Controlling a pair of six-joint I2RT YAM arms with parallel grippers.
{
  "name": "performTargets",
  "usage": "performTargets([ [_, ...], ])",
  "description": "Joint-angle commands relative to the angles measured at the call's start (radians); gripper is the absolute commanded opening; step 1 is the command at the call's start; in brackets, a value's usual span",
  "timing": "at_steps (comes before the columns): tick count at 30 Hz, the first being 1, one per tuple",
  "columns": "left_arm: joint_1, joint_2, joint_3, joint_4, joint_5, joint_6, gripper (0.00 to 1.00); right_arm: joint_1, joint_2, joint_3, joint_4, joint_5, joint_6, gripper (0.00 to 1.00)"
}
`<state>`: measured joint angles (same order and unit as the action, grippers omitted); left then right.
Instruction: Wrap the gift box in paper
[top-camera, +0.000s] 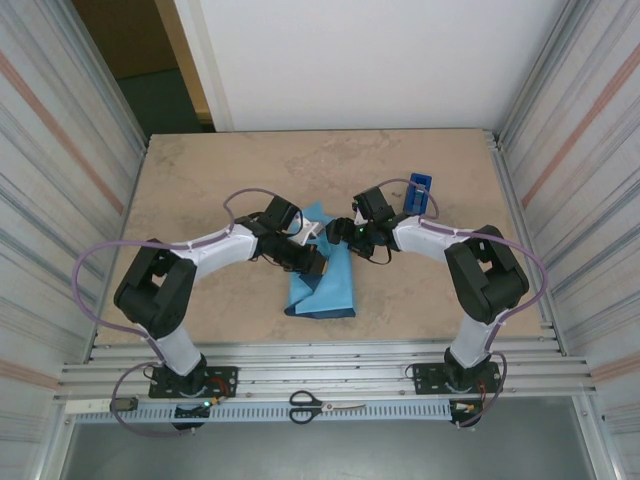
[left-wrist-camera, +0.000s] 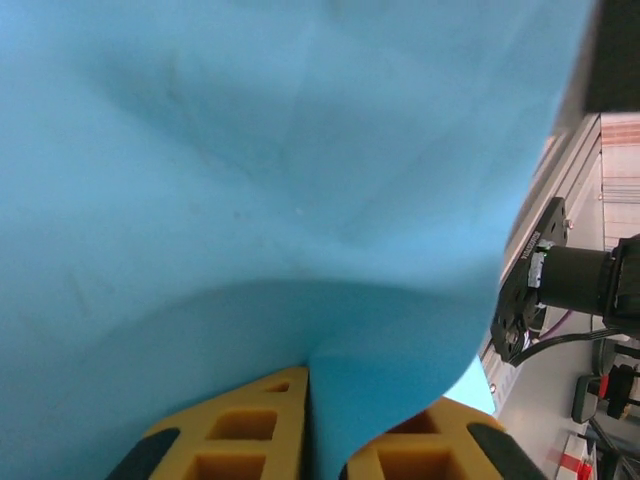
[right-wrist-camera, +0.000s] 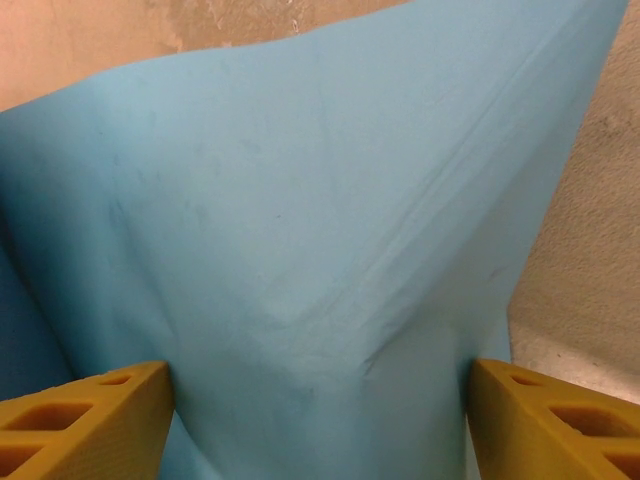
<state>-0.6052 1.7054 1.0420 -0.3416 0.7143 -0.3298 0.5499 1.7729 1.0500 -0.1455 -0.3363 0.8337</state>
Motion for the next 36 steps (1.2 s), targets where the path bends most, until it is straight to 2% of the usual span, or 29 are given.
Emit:
performTargets([
  [1, -0.023, 0.061, -0.037, 0.041, -0.025, 0.009, 0.21, 0.019, 0.034, -0.003, -0.171, 0.019, 0.004, 0.75],
  [12, -0.022, 0.077, -0.057, 0.048, -0.024, 0.021, 0.33, -0.026, -0.037, 0.025, -0.174, 0.003, 0.003, 0.78],
  [26, -0.015, 0.085, -0.062, 0.054, -0.018, 0.025, 0.42, -0.113, -0.169, -0.019, -0.189, -0.002, -0.013, 0.85],
  [29, -0.015, 0.083, -0.062, 0.056, -0.018, 0.023, 0.47, -0.132, -0.230, -0.060, -0.167, 0.005, -0.007, 0.86],
  [31, -0.014, 0.081, -0.062, 0.060, -0.009, 0.025, 0.53, -0.133, -0.266, -0.077, -0.155, 0.010, -0.008, 0.88],
  [36, -0.013, 0.078, -0.060, 0.067, 0.002, 0.027, 0.65, -0.131, -0.295, -0.114, -0.096, -0.053, 0.001, 0.90],
])
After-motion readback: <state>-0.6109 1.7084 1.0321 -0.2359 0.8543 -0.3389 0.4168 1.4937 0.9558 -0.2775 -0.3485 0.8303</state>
